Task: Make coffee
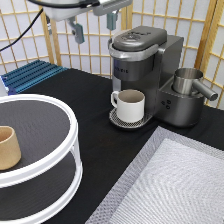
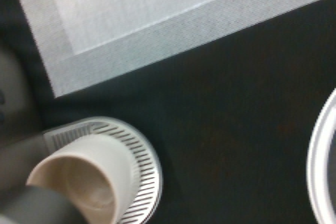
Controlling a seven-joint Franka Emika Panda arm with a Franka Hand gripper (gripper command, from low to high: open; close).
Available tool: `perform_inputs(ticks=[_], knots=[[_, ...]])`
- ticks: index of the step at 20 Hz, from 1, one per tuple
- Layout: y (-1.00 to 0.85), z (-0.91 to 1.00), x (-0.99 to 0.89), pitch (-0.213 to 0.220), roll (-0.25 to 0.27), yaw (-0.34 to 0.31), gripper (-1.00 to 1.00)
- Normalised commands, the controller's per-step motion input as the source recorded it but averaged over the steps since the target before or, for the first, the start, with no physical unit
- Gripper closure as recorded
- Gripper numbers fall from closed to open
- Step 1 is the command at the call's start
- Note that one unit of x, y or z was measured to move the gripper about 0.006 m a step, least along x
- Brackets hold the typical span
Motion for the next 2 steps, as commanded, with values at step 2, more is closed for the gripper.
perform_inputs(ticks=[2], knots=[[0.00,0.00,0.00,0.000,0.000,0.000,-1.00]])
